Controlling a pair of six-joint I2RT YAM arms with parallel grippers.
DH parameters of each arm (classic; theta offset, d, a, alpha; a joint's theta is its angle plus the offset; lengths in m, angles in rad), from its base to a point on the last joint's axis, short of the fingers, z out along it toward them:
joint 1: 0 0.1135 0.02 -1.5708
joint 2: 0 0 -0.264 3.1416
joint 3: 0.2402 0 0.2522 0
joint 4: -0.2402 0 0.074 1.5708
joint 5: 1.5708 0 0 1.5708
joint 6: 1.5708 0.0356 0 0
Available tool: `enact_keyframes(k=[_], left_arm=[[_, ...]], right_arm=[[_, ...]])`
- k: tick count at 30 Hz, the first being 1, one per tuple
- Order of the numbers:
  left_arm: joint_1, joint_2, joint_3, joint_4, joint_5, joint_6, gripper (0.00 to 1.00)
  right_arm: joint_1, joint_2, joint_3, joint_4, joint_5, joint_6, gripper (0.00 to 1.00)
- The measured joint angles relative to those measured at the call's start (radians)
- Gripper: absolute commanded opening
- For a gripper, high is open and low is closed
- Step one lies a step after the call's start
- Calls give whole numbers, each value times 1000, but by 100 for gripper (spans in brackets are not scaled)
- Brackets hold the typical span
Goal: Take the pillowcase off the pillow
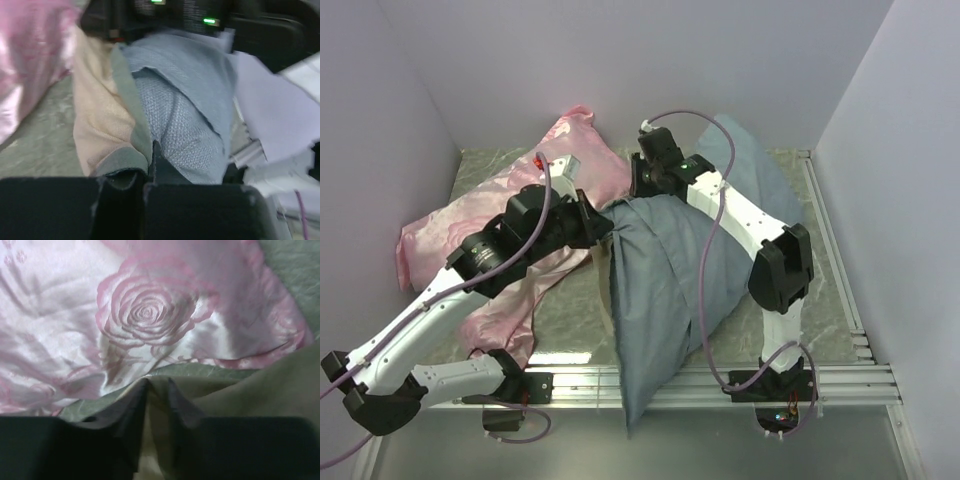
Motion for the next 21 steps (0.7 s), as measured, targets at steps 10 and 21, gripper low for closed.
enact_keyframes(k=[10,21], left_arm=[[331,-24,-313,67,38,-12,9],[371,-37,-309,81,54,29,99]], right_arm=[[-21,-190,-32,23,119,2,73],[135,-750,-574,200,157,-22,82]])
